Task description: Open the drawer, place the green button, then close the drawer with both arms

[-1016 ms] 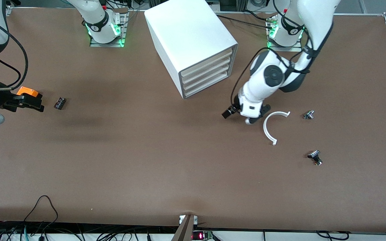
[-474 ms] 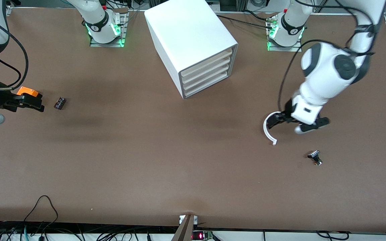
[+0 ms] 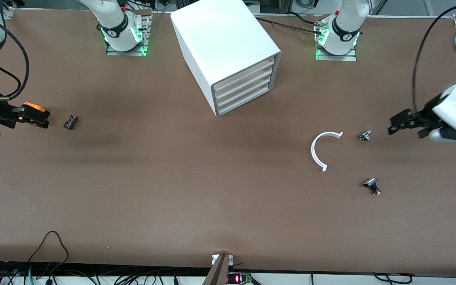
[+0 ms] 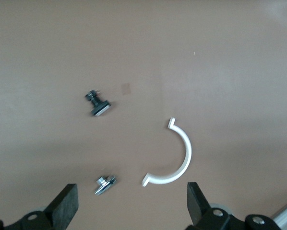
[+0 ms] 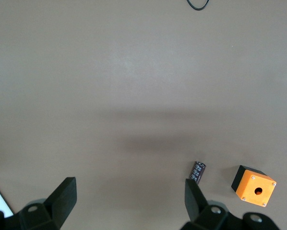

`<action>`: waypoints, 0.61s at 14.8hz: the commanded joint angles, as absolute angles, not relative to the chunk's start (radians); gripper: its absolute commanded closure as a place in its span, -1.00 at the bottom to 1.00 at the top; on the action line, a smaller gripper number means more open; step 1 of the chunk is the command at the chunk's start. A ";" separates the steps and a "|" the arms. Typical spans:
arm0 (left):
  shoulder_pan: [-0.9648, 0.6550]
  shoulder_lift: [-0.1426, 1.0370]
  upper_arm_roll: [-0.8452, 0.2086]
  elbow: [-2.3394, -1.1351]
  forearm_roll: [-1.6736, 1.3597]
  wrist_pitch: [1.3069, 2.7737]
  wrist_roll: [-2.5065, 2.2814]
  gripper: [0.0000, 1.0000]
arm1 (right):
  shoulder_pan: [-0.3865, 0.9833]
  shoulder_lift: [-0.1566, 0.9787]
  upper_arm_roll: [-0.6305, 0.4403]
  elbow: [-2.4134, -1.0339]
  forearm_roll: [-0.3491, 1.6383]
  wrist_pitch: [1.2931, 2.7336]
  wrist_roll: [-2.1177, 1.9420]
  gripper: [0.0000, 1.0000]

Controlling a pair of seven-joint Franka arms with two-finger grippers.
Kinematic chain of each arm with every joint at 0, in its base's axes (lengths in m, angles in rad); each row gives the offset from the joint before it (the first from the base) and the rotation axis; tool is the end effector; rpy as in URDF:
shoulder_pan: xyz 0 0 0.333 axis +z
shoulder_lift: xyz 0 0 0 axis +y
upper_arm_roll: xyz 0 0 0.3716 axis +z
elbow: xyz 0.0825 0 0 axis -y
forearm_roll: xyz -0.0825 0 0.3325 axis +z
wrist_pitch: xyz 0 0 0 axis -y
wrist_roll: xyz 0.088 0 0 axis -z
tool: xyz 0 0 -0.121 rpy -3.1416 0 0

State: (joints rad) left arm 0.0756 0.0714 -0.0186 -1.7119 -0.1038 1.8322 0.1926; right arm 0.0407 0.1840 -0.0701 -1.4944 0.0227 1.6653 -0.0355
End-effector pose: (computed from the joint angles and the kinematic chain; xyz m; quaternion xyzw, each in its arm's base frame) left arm 0.5448 0.0217 0.5922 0.9969 -0.0554 0.0306 0.0477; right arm 0.5748 -0.0102 0.6076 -1.0000 -0.0025 0.0062 0.0051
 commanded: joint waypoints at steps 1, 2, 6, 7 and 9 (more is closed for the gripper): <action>0.058 0.042 -0.012 -1.669 0.028 1.733 0.255 -1.00 | 0.035 0.156 -0.064 -1.523 0.011 1.663 -0.034 -1.00; 0.049 0.038 -0.017 -1.669 0.066 1.721 0.253 -1.00 | 0.035 0.156 -0.063 -1.523 0.011 1.664 -0.034 -1.00; 0.040 0.040 -0.023 -1.652 0.077 1.657 0.258 -1.00 | 0.035 0.156 -0.063 -1.525 0.011 1.663 -0.035 -1.00; 0.038 0.043 -0.028 -1.648 0.077 1.657 0.253 -1.00 | 0.035 0.150 -0.064 -1.526 0.011 1.661 -0.035 -1.00; 0.035 0.063 -0.035 -1.611 0.078 1.655 0.244 -1.00 | 0.035 0.138 -0.064 -1.546 0.011 1.664 -0.034 -1.00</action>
State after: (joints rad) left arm 0.0399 0.0390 -0.0277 -1.6688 0.0546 1.6832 0.2335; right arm 0.0406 0.1827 -0.0702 -1.5004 0.0224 1.6647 -0.0355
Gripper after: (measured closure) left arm 0.000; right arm 0.000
